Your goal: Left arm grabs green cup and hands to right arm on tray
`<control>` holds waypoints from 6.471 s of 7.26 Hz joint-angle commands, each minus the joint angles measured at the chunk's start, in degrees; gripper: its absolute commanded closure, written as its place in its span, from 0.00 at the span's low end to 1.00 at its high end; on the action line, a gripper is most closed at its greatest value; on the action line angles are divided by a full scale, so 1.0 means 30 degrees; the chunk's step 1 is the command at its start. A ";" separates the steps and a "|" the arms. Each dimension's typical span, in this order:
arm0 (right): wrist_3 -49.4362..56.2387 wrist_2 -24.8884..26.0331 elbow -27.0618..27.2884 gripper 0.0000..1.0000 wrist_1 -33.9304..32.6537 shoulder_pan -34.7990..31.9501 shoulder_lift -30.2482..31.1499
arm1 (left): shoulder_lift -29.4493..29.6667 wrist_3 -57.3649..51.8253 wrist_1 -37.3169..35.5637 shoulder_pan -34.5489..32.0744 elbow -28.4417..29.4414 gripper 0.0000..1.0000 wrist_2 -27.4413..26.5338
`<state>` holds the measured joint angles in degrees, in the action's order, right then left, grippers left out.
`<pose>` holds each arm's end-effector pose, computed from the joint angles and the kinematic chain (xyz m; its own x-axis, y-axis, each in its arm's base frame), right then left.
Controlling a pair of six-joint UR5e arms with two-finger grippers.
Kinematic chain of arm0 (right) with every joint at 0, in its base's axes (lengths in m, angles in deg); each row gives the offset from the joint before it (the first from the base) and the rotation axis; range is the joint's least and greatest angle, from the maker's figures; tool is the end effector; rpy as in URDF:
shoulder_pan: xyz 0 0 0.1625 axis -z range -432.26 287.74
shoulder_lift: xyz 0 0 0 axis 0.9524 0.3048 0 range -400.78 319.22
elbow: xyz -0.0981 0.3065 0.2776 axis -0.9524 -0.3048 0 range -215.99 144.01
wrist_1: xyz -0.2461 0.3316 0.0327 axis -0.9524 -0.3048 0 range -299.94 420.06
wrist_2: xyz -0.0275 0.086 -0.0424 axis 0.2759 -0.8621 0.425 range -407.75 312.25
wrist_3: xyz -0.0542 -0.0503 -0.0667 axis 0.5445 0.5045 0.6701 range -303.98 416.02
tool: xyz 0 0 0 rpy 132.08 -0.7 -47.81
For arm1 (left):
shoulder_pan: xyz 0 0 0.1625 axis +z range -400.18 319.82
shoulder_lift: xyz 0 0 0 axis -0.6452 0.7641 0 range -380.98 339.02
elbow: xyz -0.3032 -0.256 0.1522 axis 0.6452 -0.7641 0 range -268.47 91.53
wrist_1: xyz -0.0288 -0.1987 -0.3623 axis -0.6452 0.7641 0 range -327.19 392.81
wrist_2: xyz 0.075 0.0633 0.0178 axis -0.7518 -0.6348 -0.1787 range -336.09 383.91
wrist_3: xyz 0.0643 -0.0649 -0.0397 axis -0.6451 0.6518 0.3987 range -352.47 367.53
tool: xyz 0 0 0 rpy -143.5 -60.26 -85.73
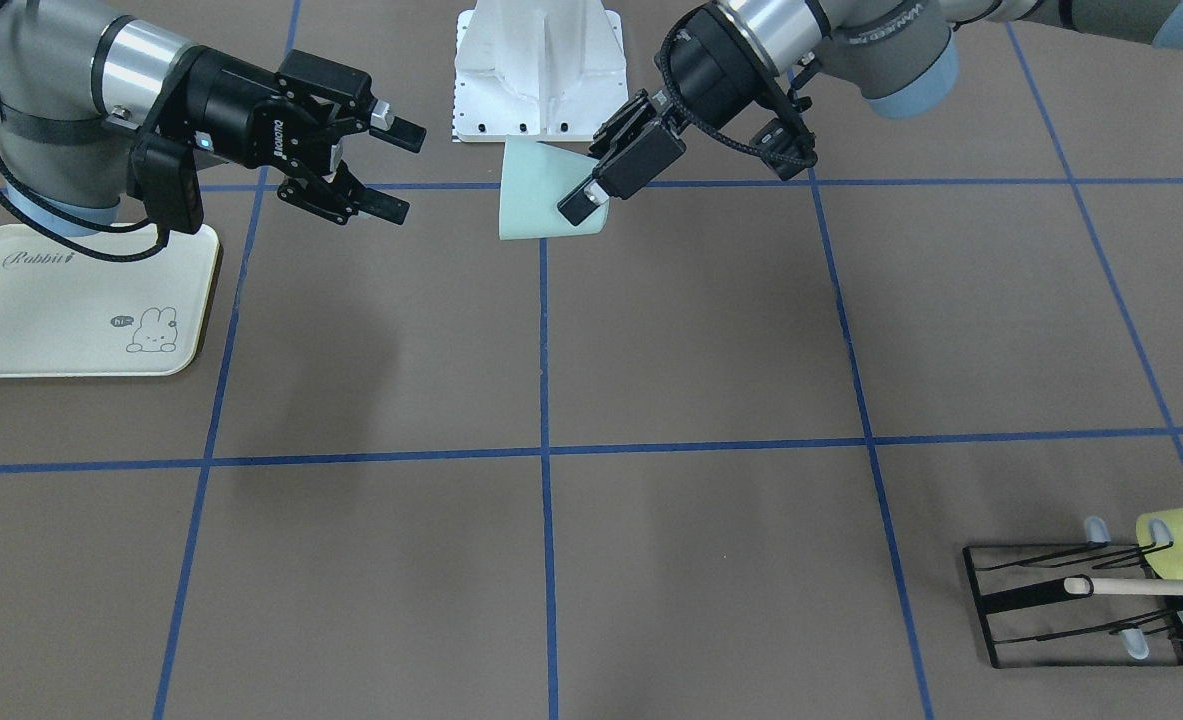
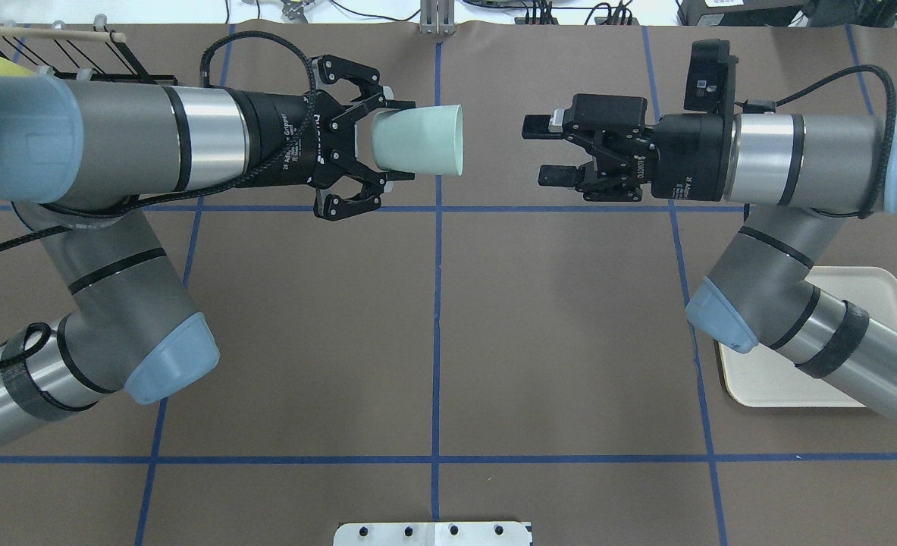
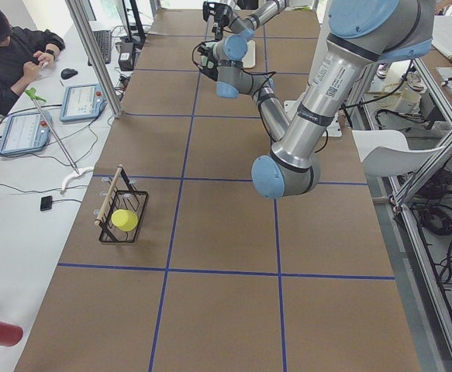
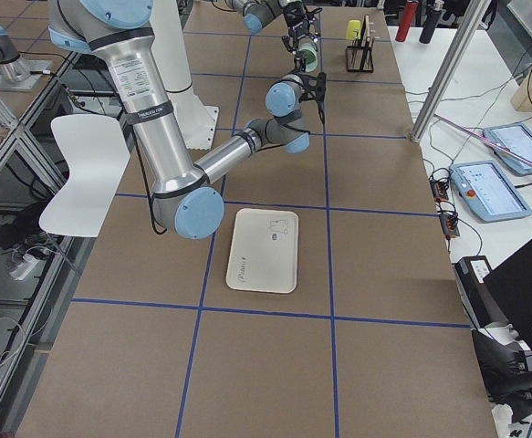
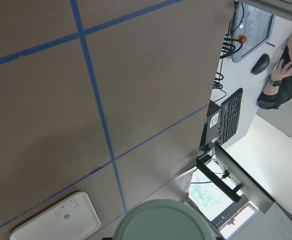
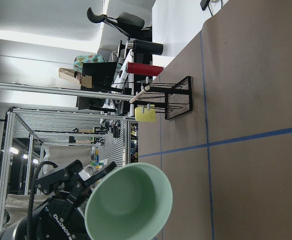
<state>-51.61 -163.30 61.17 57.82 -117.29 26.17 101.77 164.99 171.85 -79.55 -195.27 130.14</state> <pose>-0.3162 -0.4444 0.2260 -0.4277 -0.0416 0.9030 -0.2515 0.9650 -0.0746 0.3691 -0.4392 0.1085 -0.4094 -0.8112 -0.4177 0.0449 0.4393 -0.8972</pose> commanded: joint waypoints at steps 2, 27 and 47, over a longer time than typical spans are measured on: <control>0.0045 0.0543 -0.0046 0.04 0.0016 0.0477 -0.0110 | 0.0128 0.1992 0.0029 -0.0175 -0.0111 0.55 0.0156; 0.0044 0.0634 -0.0075 0.33 0.0485 0.0861 -0.0139 | 0.0685 0.5316 0.0058 0.0409 0.0211 0.55 0.0039; 0.0015 0.1162 -0.0661 0.53 0.0426 0.1065 -0.0813 | 0.1154 0.5550 0.0000 0.1200 0.0358 0.55 -0.0020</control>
<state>-51.56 -159.74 59.19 59.09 -114.13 23.72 105.30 181.64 171.85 -75.89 -194.21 130.08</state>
